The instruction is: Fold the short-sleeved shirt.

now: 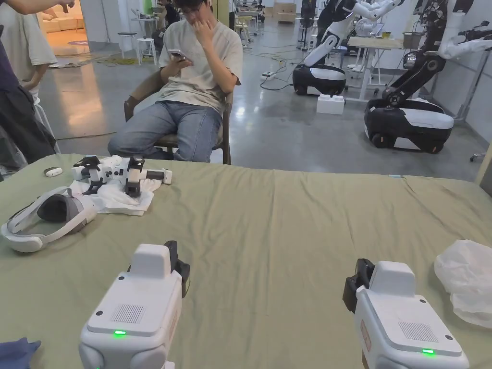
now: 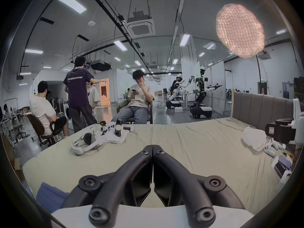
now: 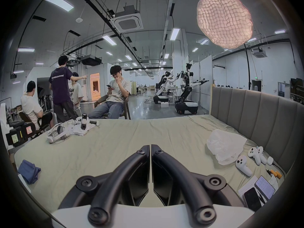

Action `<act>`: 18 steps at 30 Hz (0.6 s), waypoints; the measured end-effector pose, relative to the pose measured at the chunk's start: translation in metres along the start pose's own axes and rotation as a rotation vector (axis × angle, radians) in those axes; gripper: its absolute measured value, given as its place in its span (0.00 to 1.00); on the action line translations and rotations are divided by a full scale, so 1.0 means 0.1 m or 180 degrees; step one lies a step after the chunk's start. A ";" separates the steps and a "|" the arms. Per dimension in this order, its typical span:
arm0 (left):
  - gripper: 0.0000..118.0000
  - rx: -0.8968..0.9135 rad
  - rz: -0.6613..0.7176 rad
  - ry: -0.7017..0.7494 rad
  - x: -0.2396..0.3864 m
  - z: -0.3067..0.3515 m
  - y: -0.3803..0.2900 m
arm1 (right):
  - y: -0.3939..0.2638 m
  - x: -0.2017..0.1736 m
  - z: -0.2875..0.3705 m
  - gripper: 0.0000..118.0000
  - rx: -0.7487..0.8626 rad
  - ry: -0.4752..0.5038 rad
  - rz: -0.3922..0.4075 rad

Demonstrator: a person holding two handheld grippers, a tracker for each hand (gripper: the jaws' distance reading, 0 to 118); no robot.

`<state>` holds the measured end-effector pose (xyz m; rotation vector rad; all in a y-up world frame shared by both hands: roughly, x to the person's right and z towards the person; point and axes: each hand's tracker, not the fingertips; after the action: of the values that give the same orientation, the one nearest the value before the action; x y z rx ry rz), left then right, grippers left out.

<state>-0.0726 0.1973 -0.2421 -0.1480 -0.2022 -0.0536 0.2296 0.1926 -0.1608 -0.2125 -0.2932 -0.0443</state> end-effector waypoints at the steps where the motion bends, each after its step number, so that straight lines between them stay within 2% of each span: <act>1: 0.00 -0.0024 0.0054 -0.0015 -0.01 0.00 0.00 | 0.02 0.00 0.01 0.00 0.0025 0.0008 0.0021; 5: 0.00 0.0029 0.0139 -0.0008 0.01 0.03 -0.01 | 0.06 -0.01 0.05 0.00 0.0091 -0.0022 0.0081; 14: 0.00 0.0078 0.0087 0.0026 0.00 0.06 0.02 | 0.01 0.02 0.07 0.00 0.0076 -0.0065 0.0011; 18: 0.00 0.0079 0.0100 0.0039 -0.03 0.05 0.02 | 0.01 0.03 0.07 0.00 0.0058 -0.0029 0.0111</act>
<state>-0.0764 0.1998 -0.2385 -0.1262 -0.1882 -0.0206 0.2301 0.1949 -0.1540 -0.1998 -0.2987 -0.0061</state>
